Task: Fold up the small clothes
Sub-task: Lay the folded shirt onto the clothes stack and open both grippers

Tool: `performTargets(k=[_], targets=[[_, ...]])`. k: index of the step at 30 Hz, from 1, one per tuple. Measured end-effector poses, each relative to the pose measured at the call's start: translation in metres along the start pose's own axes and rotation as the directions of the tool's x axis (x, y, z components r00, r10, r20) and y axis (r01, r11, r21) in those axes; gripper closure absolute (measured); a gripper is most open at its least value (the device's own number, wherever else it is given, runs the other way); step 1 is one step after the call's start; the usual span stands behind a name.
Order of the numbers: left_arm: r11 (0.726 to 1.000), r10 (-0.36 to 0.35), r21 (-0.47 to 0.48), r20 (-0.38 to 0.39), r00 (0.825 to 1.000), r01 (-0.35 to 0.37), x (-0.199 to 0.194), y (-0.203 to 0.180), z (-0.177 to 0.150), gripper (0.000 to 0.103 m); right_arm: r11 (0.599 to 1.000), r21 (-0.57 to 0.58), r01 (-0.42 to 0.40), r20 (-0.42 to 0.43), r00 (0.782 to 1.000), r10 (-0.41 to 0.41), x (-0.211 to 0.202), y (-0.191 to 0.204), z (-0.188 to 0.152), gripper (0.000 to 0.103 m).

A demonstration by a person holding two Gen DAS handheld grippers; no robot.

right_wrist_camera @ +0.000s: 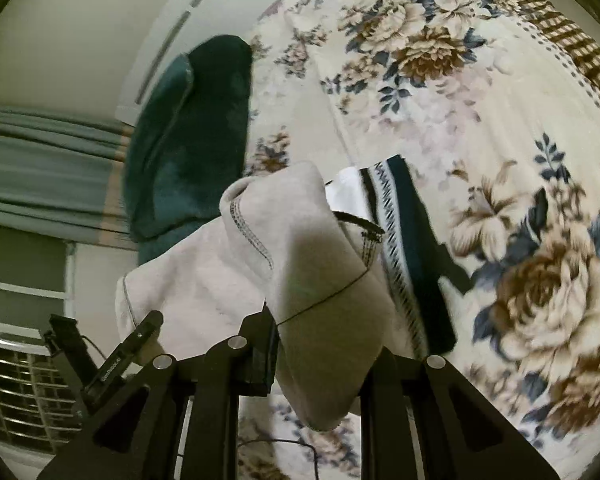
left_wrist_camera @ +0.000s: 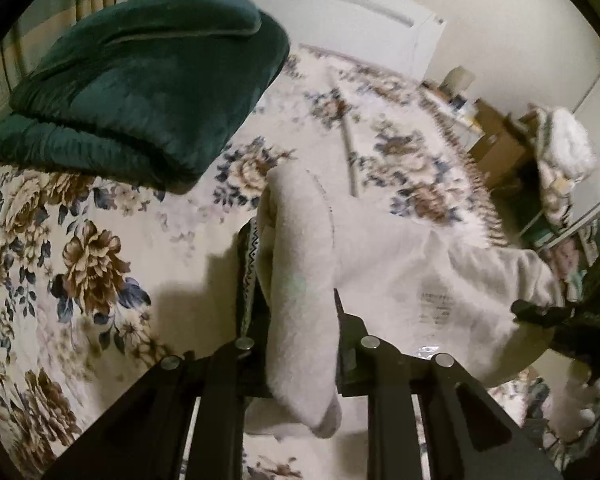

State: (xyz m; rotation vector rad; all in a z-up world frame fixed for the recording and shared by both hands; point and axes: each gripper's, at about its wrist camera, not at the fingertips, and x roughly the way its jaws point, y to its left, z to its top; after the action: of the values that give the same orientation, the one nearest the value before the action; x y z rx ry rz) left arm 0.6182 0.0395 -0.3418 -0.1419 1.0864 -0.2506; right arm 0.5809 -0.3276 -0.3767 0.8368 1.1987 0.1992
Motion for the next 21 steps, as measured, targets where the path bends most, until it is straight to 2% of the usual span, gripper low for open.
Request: performTargets(k=[2, 5, 8, 9, 10, 12, 14, 16, 18, 20, 21], targets=[[1.000, 0.029, -0.009, -0.022, 0.999, -0.029, 0.012, -0.001, 0.001, 0.085, 0.999, -0.010, 0.044, -0.021, 0.999, -0.044, 0.016, -0.005, 0.008, 0.084], [0.997, 0.079, -0.013, -0.016, 0.997, -0.079, 0.018, -0.003, 0.001, 0.082, 0.994, -0.034, 0.099, -0.045, 0.994, -0.101, 0.031, -0.004, 0.010, 0.082], [0.991, 0.131, -0.005, 0.005, 0.991, -0.130, 0.014, -0.006, 0.002, 0.070, 0.977, -0.085, 0.196, -0.040, 0.979, -0.200, 0.038, 0.004, 0.011, 0.074], [0.990, 0.139, -0.003, 0.010, 0.990, -0.139, 0.013, -0.007, 0.001, 0.058, 0.967, -0.109, 0.231, -0.031, 0.971, -0.236, 0.040, 0.007, 0.010, 0.074], [0.987, 0.163, 0.002, 0.013, 0.987, -0.163, 0.011, -0.009, 0.000, 0.038, 0.955, -0.130, 0.267, -0.024, 0.962, -0.272, 0.041, 0.011, 0.009, 0.069], [0.981, 0.195, 0.015, 0.020, 0.981, -0.195, 0.009, -0.012, -0.001, 0.014, 0.914, -0.181, 0.362, 0.006, 0.930, -0.367, 0.041, 0.021, 0.003, 0.052], [0.973, 0.230, 0.028, 0.031, 0.973, -0.231, 0.005, -0.016, -0.005, 0.011, 0.872, -0.219, 0.438, 0.052, 0.898, -0.438, 0.037, 0.029, -0.002, 0.020], [0.967, 0.251, 0.025, 0.037, 0.967, -0.252, 0.001, -0.018, -0.008, 0.010, 0.809, -0.259, 0.528, 0.123, 0.849, -0.514, 0.032, 0.041, -0.013, 0.001], [0.961, 0.276, 0.018, 0.041, 0.960, -0.277, -0.005, -0.022, -0.012, 0.008, 0.748, -0.272, 0.606, 0.195, 0.796, -0.573, 0.021, 0.050, -0.025, 0.000], [0.956, 0.292, 0.007, 0.047, 0.955, -0.292, -0.012, -0.025, -0.015, 0.007, 0.708, -0.269, 0.653, 0.241, 0.758, -0.607, 0.012, 0.055, -0.038, 0.000], [0.955, 0.296, 0.004, 0.052, 0.954, -0.296, -0.017, -0.028, -0.017, 0.006, 0.697, -0.266, 0.666, 0.253, 0.746, -0.616, 0.007, 0.058, -0.044, 0.000]])
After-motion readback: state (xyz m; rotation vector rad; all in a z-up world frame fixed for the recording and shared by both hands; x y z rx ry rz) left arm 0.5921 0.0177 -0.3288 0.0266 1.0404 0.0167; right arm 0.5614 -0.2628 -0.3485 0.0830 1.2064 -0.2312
